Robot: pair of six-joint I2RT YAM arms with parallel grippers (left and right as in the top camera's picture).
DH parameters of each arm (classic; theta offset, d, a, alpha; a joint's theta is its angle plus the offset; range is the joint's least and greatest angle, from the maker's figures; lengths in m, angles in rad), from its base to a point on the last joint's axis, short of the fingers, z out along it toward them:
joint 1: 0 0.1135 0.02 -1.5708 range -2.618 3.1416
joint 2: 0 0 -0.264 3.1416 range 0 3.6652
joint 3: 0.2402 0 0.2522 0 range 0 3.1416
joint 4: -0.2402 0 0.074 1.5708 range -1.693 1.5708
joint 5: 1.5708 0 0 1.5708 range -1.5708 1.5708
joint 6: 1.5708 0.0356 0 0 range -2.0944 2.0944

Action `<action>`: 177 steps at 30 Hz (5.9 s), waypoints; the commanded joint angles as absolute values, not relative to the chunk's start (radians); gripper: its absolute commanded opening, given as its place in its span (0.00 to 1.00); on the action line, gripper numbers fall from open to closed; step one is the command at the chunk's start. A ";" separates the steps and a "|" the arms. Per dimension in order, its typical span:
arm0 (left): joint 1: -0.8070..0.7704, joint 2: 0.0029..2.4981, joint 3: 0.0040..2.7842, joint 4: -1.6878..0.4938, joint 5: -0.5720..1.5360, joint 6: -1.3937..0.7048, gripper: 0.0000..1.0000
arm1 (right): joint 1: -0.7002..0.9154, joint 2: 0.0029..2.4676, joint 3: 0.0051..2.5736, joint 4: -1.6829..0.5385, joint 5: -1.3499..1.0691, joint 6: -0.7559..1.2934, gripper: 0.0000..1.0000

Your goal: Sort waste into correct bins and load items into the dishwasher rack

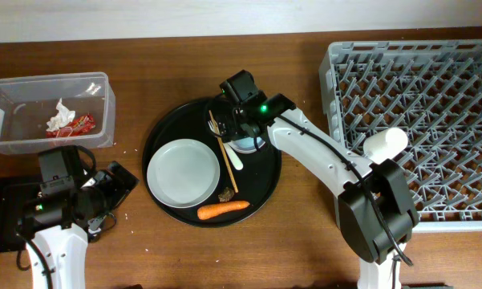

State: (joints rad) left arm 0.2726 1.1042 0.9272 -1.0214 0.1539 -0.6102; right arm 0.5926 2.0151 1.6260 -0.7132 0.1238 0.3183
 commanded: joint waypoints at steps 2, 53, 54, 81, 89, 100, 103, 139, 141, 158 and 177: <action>0.279 1.100 0.928 -1.019 0.161 -0.616 0.99 | 0.595 1.976 1.626 -0.725 0.054 0.350 0.99; 0.279 1.100 0.928 -1.019 0.161 -0.616 0.99 | -0.501 1.609 1.916 -1.113 0.059 0.274 0.56; 0.279 1.100 0.928 -1.019 0.161 -0.616 0.99 | -0.553 1.651 1.912 -1.117 0.049 0.278 0.56; 0.279 1.100 0.928 -1.019 0.161 -0.616 0.99 | 0.262 1.691 1.877 -1.311 -0.195 0.295 0.78; 0.279 1.100 0.928 -1.019 0.161 -0.616 0.99 | 0.805 1.715 1.590 -1.043 0.025 0.538 0.99; 0.279 1.100 0.928 -1.019 0.160 -0.616 0.99 | 0.916 1.724 1.312 -0.711 0.029 0.536 0.99; 0.279 1.100 0.928 -1.019 0.161 -0.616 0.99 | 0.916 1.724 1.312 -0.714 0.065 0.533 0.99; 0.279 1.100 0.928 -1.019 0.160 -0.616 0.99 | 0.916 1.726 1.312 -0.746 0.144 0.529 0.99; 0.279 1.100 0.928 -1.019 0.160 -0.616 0.99 | 0.916 1.726 1.312 -0.743 0.143 0.529 0.99; 0.279 1.100 0.928 -1.019 0.160 -0.616 0.99 | 0.455 1.832 1.313 -0.429 -0.334 0.168 0.98; 0.279 1.100 0.928 -1.019 0.161 -0.616 0.99 | 0.578 1.992 1.313 -0.384 -0.073 0.128 0.82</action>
